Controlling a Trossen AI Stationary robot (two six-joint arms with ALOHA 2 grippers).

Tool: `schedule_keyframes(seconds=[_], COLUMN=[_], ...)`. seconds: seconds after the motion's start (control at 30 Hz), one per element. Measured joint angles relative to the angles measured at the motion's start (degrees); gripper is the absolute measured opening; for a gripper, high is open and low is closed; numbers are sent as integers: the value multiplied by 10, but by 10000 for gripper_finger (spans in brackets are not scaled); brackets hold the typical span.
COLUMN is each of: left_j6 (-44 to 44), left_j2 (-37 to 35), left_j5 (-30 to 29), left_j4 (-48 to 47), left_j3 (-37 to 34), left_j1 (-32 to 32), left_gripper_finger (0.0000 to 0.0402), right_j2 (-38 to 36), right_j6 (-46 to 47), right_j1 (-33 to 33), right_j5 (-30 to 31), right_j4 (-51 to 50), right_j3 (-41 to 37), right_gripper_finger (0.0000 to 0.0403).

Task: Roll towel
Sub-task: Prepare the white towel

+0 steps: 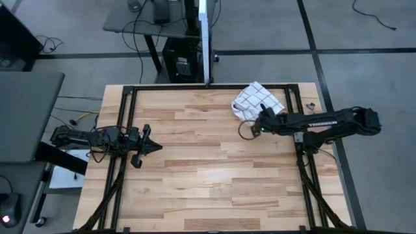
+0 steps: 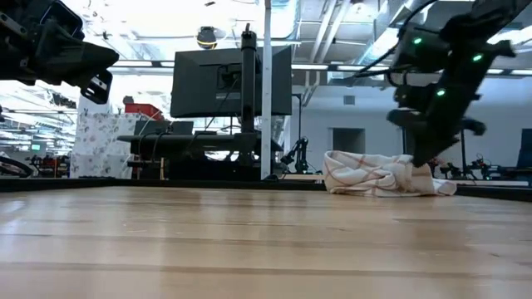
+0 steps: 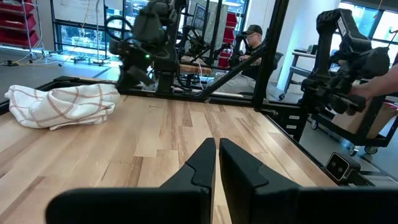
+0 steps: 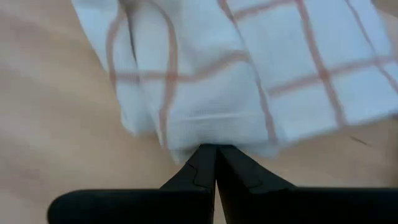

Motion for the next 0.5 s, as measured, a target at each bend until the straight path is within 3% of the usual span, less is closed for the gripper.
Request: schedule_keyframes(seconds=[0.27,0.5], left_j6=[0,0], left_j2=[0,0], left_j5=[0,0], left_j4=[0,0], left_j3=[0,0], left_j1=[0,0], left_gripper_finger=[7,7], right_j2=[3,41], right_j6=[-12,-72], right_j1=[-47,-63], right_j5=[-10,-146], right_j4=[168,310], right_j3=[0,1], right_gripper_finger=[0,0])
